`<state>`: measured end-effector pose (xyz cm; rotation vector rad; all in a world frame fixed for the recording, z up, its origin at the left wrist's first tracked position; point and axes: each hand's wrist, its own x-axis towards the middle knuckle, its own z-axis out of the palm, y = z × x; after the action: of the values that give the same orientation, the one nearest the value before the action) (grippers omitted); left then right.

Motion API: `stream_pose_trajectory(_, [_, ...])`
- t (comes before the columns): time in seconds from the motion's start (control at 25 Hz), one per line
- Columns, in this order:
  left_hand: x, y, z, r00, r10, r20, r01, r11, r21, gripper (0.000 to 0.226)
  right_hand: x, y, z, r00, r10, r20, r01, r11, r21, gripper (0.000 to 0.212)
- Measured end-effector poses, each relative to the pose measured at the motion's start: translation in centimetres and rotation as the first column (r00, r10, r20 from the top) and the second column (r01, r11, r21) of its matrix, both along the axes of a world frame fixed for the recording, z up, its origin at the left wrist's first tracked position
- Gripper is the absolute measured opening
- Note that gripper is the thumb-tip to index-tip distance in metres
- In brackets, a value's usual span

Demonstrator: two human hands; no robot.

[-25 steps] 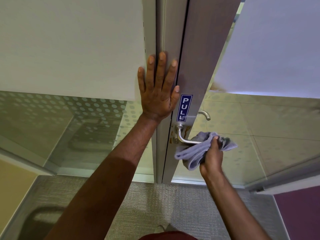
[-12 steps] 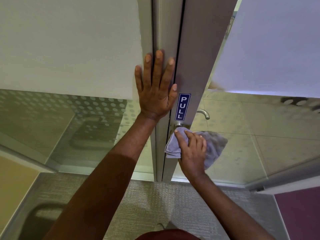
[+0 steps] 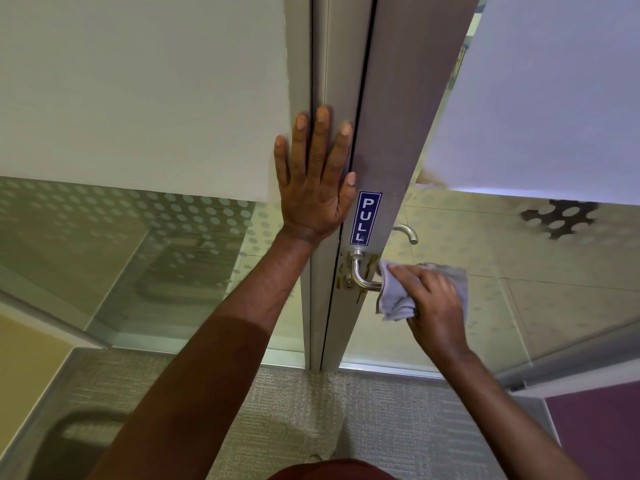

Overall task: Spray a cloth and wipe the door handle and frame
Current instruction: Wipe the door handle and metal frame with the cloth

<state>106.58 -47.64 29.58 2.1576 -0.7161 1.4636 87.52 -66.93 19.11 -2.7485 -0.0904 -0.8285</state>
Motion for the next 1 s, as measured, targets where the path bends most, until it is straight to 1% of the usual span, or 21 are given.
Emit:
stream_pose_trajectory(0.04, [0.0,0.0,0.0,1.000,0.002,0.000,-0.002,1.000,0.002,0.060,0.5,0.4,1.1,0.999,-0.017,0.050,0.015,0.999,0.033,0.064])
stream_pose_trajectory(0.08, [0.0,0.1,0.0,1.000,0.006,0.001,-0.006,1.000,0.007,0.060,1.3,0.9,2.0,0.996,-0.036,0.086,0.035,0.999,0.012,0.057])
stream_pose_trajectory(0.12, [0.0,0.1,0.1,1.000,0.005,0.004,-0.005,1.000,0.013,0.061,2.1,1.5,2.4,0.995,-0.056,0.084,0.061,0.997,-0.054,0.055])
stream_pose_trajectory(0.16, [-0.1,0.0,0.0,1.000,-0.001,0.008,0.000,1.000,0.020,0.063,2.8,2.1,2.5,0.996,-0.079,0.029,0.082,0.987,-0.139,0.058])
stream_pose_trajectory(0.2, [-0.1,0.1,0.0,1.000,-0.004,0.011,0.004,1.000,0.026,0.063,3.4,2.5,2.2,0.993,-0.103,-0.059,0.088,0.972,-0.216,0.065])
stream_pose_trajectory(0.28, [-0.1,0.1,0.1,1.000,0.001,0.005,-0.001,1.000,0.027,0.061,4.2,3.2,1.8,0.963,-0.161,-0.218,0.091,0.950,-0.298,0.075])
stream_pose_trajectory(0.32, [0.0,0.1,0.1,1.000,0.002,-0.002,-0.002,1.000,0.018,0.060,4.3,3.4,1.7,0.947,-0.189,-0.258,0.100,0.942,-0.321,0.075])
stream_pose_trajectory(0.44, [-0.1,0.0,0.2,1.000,0.001,-0.005,-0.001,1.000,0.003,0.058,4.0,3.8,2.2,0.933,-0.234,-0.272,0.125,0.922,-0.365,0.062])
stream_pose_trajectory(0.6, [-0.3,0.1,0.3,1.000,0.006,-0.012,-0.006,1.000,0.006,0.057,5.0,4.7,3.9,0.879,-0.287,-0.381,0.098,0.890,-0.445,0.033])
stream_pose_trajectory(0.64, [-0.3,0.1,0.3,1.000,0.006,-0.016,-0.006,1.000,0.006,0.055,5.1,4.7,4.4,0.870,-0.290,-0.399,0.090,0.889,-0.449,0.031])
stream_pose_trajectory(0.68, [-0.4,0.1,0.3,1.000,0.005,-0.021,-0.005,1.000,0.006,0.055,4.9,4.5,4.8,0.866,-0.281,-0.413,0.088,0.900,-0.428,0.033])
stream_pose_trajectory(0.72, [-0.4,0.1,0.2,1.000,0.009,-0.022,-0.009,1.000,0.007,0.055,4.5,4.2,5.1,0.876,-0.254,-0.410,0.089,0.921,-0.380,0.039])
stream_pose_trajectory(0.76, [-0.4,0.1,0.2,1.000,0.016,-0.020,-0.016,1.000,0.009,0.054,3.9,3.8,5.6,0.902,-0.216,-0.374,0.095,0.944,-0.316,0.045])
stream_pose_trajectory(0.84, [-0.3,0.1,0.3,0.999,0.029,-0.021,-0.029,1.000,0.011,0.054,3.0,3.1,6.2,0.967,-0.174,-0.186,0.136,0.971,-0.198,0.055])
stream_pose_trajectory(0.88, [-0.3,0.1,0.3,0.999,0.034,-0.022,-0.033,0.999,0.008,0.054,3.0,3.0,6.0,0.977,-0.192,-0.093,0.175,0.971,-0.165,0.059])
stream_pose_trajectory(0.92, [-0.3,0.1,0.2,0.999,0.033,-0.023,-0.032,0.999,0.003,0.054,3.2,3.1,5.6,0.976,-0.214,-0.037,0.206,0.965,-0.161,0.064])
stream_pose_trajectory(0.96, [-0.3,0.0,0.1,0.999,0.028,-0.024,-0.028,1.000,-0.001,0.054,3.3,3.3,5.0,0.974,-0.226,-0.018,0.219,0.958,-0.186,0.069])
stream_pose_trajectory(1.0, [-0.3,0.0,0.0,0.999,0.026,-0.022,-0.026,1.000,-0.002,0.054,3.5,3.6,3.9,0.973,-0.226,-0.042,0.210,0.949,-0.237,0.075])
